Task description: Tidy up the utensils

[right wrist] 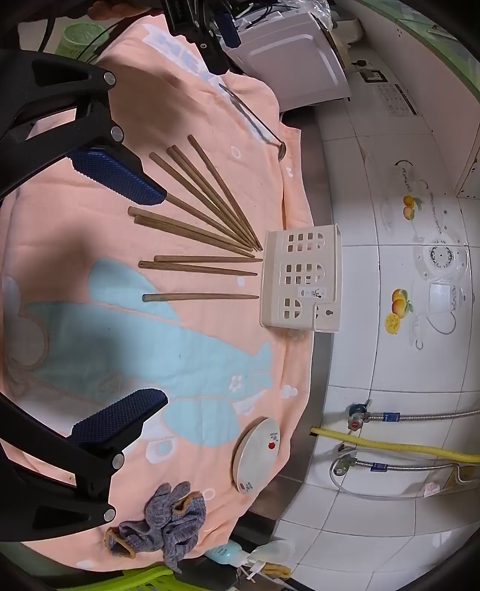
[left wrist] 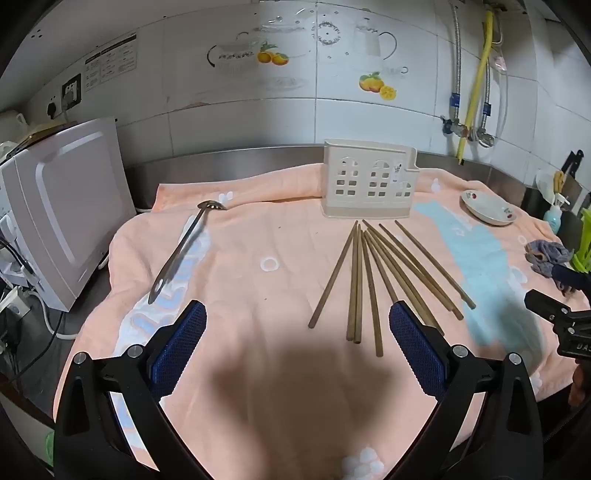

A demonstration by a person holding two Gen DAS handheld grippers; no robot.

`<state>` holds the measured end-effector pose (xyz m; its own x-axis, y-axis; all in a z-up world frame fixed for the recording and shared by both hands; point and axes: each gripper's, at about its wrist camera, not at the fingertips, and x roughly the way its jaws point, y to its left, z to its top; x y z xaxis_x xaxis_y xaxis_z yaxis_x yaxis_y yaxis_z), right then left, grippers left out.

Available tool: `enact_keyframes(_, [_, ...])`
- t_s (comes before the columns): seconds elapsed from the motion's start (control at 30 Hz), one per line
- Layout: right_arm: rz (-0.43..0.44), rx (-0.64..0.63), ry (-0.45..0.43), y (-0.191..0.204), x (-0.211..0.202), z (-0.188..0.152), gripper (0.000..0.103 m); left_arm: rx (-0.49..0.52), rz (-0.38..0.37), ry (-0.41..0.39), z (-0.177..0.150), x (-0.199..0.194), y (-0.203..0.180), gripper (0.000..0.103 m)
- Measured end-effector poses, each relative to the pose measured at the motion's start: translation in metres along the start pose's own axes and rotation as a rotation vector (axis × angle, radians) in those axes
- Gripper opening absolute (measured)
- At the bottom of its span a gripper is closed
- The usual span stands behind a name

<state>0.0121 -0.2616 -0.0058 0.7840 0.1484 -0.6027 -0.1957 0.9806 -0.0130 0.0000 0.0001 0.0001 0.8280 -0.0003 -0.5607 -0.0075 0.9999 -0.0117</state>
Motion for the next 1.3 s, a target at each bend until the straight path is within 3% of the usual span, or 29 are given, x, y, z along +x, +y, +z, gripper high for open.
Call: enact_keyframes(1.3, [0.007,-0.002,-0.010,0.0041,-0.0005,0.0024,0.097,-0.002,0.001,-0.003,0.0002,-0.0010,0.0034,0.098])
